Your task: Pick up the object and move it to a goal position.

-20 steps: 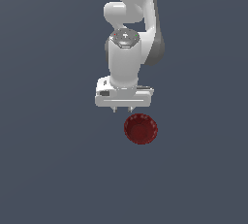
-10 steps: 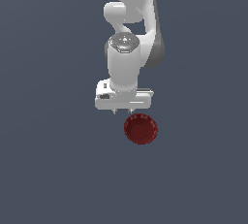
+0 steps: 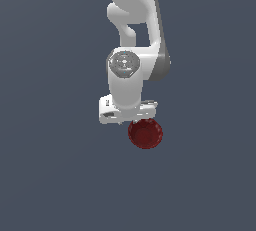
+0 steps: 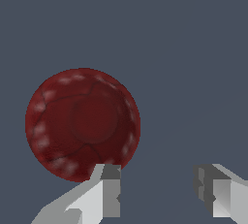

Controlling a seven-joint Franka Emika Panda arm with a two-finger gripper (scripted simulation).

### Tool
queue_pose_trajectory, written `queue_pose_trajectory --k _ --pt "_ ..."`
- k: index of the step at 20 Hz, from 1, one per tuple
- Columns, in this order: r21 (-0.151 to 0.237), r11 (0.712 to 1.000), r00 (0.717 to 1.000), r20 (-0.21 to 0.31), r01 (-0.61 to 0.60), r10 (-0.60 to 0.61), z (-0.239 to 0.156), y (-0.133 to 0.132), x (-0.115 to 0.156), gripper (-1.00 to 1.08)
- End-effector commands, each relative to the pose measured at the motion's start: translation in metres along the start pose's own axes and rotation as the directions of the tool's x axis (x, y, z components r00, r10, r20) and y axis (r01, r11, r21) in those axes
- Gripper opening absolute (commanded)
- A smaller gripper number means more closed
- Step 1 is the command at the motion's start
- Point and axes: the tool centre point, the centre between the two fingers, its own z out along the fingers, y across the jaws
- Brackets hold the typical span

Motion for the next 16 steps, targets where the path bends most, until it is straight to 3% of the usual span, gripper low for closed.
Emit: queue_pose_trajectory --k 1,8,16 --pt "0.025 0.999 0.999 0.029 0.034 -0.035 0.009 -0.001 0.006 0.28" --pt "0.124 0.983 0.984 0.098 0.134 -0.147 0.037 -0.003 0.022 0.28" --pt "0.261 0.937 0.952 0.136 0.232 -0.274 0.066 -0.004 0.032 0.28"
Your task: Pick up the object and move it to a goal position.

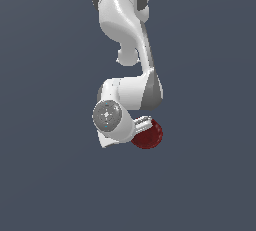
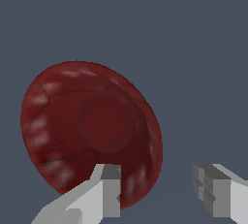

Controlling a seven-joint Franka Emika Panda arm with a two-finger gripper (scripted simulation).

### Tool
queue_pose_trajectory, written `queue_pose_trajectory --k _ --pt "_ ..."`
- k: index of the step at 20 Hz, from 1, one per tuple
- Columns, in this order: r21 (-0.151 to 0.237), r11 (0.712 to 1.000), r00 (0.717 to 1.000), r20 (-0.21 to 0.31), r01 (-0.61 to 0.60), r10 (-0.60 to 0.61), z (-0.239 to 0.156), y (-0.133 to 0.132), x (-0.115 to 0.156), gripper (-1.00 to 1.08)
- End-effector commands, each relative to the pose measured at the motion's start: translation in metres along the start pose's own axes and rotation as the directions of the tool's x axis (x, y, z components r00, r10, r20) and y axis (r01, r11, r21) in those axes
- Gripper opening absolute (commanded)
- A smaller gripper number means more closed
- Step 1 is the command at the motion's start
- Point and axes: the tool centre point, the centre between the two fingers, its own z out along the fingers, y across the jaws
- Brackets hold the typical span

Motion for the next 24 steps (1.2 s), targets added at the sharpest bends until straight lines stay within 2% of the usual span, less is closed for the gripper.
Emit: queue_pose_trajectory --k 1,6,11,15,24 --pt "0.039 0.999 0.999 0.013 0.036 -0.036 0.007 0.002 0.003 0.28" --pt "0.099 0.991 0.996 0.026 0.086 -0.089 0.018 0.005 0.007 0.28" --pt "0.136 0.984 0.992 0.029 0.116 -0.121 0.024 0.007 0.009 0.28" --pt "0.148 0.981 0.991 0.029 0.126 -0.131 0.026 0.008 0.009 0.28" --pt "0.147 0.981 0.991 0.029 0.124 -0.129 0.04 0.006 0.008 0.28"
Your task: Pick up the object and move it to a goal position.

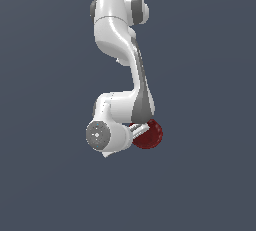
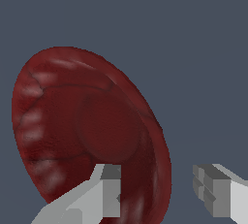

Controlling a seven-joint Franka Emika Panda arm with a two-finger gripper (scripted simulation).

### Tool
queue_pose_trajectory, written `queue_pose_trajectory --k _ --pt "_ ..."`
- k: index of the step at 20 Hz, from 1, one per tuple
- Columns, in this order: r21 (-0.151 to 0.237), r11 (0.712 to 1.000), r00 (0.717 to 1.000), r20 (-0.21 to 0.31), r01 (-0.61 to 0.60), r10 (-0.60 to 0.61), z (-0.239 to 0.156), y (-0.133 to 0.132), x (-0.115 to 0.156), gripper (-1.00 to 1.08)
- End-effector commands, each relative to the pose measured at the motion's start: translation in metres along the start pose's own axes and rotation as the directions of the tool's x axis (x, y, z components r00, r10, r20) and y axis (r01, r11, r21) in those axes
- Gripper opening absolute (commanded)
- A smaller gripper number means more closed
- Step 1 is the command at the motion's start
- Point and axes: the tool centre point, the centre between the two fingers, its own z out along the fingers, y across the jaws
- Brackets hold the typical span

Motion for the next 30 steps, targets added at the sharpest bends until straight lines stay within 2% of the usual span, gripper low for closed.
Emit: queue_pose_trajectory --k 1,7,8,21,26,30 --pt "0.002 1.0 1.0 0.001 0.001 -0.001 0.009 0.0 0.0 0.28" --pt "0.002 1.0 1.0 0.001 0.002 -0.002 0.02 -0.001 -0.001 0.28" --pt "0.002 1.0 1.0 0.001 0.002 -0.002 0.02 -0.001 -0.001 -1.0" --pt "-0.003 1.0 1.0 -0.003 0.008 -0.008 0.017 0.0 0.0 -1.0" --pt "-0.03 0.999 0.999 -0.021 0.041 -0.042 0.006 0.007 -0.001 -1.0" --pt "-0.07 0.994 0.995 -0.047 0.088 -0.091 -0.01 0.016 -0.001 -1.0"
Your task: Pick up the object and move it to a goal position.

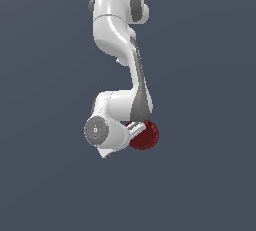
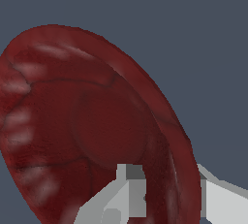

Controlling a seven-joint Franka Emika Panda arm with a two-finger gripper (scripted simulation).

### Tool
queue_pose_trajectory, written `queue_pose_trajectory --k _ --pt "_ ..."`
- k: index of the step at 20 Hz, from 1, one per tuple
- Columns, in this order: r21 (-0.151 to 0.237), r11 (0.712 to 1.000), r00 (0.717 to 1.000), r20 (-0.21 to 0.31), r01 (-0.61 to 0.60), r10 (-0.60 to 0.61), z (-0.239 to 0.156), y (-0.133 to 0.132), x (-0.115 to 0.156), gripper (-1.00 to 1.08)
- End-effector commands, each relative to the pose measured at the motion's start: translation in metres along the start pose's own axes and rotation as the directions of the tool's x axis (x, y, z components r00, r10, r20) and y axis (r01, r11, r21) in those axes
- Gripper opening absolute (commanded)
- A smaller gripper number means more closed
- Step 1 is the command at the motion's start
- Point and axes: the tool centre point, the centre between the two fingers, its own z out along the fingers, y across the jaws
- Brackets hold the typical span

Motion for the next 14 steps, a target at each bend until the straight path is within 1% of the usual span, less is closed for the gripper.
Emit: queue_pose_trajectory --k 1,4,7,10,14 --pt "-0.03 0.999 0.999 -0.022 0.034 -0.035 -0.013 0.007 0.0 -1.0" --pt "-0.074 0.994 0.995 -0.049 0.084 -0.088 -0.031 0.016 0.0 -1.0" --pt "-0.128 0.982 0.985 -0.079 0.142 -0.153 -0.053 0.027 -0.001 -1.0" --pt "-0.19 0.961 0.968 -0.108 0.203 -0.225 -0.077 0.038 -0.002 -1.0" --pt "-0.272 0.922 0.937 -0.138 0.275 -0.32 -0.11 0.05 -0.003 -1.0"
